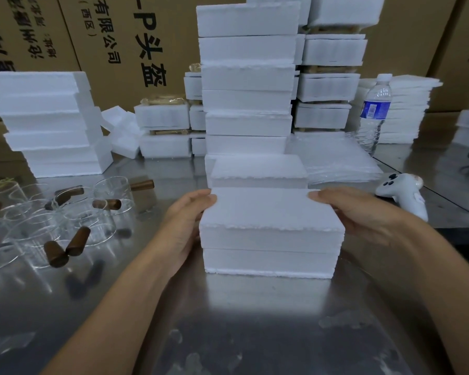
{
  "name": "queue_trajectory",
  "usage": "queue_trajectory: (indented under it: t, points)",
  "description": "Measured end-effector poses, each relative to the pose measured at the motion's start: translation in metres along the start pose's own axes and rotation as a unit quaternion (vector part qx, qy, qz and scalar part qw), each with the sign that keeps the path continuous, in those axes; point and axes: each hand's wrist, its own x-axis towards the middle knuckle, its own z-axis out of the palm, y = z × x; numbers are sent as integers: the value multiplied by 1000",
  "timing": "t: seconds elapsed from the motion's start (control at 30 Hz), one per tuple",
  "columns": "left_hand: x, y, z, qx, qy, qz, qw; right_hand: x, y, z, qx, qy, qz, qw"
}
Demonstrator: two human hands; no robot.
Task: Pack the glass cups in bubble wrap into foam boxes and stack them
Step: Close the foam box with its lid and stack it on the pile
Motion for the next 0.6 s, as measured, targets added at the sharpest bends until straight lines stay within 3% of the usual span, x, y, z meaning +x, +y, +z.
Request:
queue_trajectory:
  t: [0.27, 0.4, 0.6]
  points:
    - [-9, 8, 0, 52, -38, -58, 996, -15, 0, 7, -38, -6, 45, 998]
    - [-13, 11, 3, 71, -10, -86, 994, -25, -12, 11, -86, 4, 56, 995]
    - [-22, 37, -2, 67, 31, -24, 997, -29, -34, 11, -144, -14, 34, 989]
